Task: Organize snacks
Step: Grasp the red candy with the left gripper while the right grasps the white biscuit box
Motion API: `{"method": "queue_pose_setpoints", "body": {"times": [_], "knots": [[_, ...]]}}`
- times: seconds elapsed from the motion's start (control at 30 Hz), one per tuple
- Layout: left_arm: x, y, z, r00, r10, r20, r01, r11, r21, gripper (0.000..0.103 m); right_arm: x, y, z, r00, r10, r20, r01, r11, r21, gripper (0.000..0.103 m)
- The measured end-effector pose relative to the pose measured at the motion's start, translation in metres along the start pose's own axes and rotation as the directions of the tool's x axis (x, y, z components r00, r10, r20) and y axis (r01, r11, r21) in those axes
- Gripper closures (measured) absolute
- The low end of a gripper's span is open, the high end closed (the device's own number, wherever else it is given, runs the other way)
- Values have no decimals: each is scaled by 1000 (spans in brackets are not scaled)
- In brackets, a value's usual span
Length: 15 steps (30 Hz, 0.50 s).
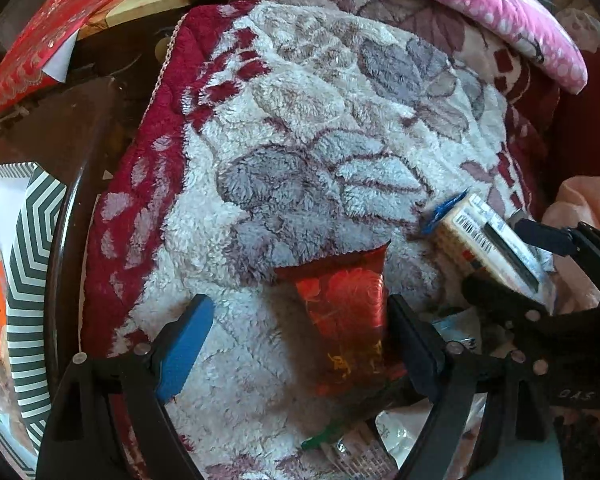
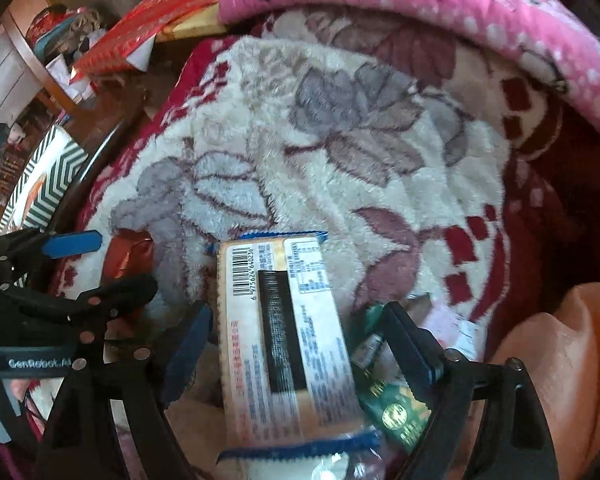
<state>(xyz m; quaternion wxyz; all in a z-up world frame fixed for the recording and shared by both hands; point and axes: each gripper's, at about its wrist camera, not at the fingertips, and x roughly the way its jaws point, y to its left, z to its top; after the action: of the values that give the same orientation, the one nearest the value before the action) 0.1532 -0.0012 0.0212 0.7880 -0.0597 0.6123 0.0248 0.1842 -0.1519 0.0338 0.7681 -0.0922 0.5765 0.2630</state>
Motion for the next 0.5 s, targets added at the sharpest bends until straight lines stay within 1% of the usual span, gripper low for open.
{"method": "queue_pose_setpoints", "body": {"times": [0.03,0.07,0.1,0.13,0.17,0.2,0.23,0.27,0.3,0.33,0.37,0.43,0.5], "knots": [[2,-1,0,1000,19,-1,-19,1000,5,17,4,1,-1,1000,12,-10,-12,1000,-4,17],[1,-1,0,1000,21,0,-21,1000,6,17,8,1,-2,1000,21,-21,-22,1000,-7,24],[2,-1,0,1000,16,2,-16,1000,4,17,8,2,-3,1000,14,-15,-14,1000,-12,28],[1,0,-1,1000,15,6,-15,1000,1,17,6,3,-4,1000,27,0,-27,1000,-12,40],[1,0,-1,1000,13,12,-13,1000,1,19,4,3,-5,999,43,7,-43,999,2,44],[0,0,-3,1000,4,21,-4,1000,5,22,1,3,-6,999,40,12,-40,999,9,44],[-1,1,-4,1000,0,26,-1,1000,9,32,0,5,-7,1000,26,10,-26,1000,5,45],[-3,1,-6,999,1,33,-1,1000,16,46,-1,8,-9,1000,10,10,-10,1000,-7,45],[-4,2,-8,999,9,37,-10,1000,21,53,-3,9,-11,1000,4,16,-4,1000,-9,45],[-6,5,-10,999,16,43,-17,1000,23,67,-5,10,-12,1000,4,23,-3,1000,-8,45],[-7,9,-11,999,8,45,-9,1000,18,70,-9,11,-14,999,4,35,-4,1000,-1,45],[-10,20,-12,998,-38,41,38,999,-8,70,-16,13,-16,998,14,63,-15,1000,19,45],[-14,29,-12,998,-40,49,41,999,-18,70,-25,17,-19,995,25,96,-28,999,35,45]]}}
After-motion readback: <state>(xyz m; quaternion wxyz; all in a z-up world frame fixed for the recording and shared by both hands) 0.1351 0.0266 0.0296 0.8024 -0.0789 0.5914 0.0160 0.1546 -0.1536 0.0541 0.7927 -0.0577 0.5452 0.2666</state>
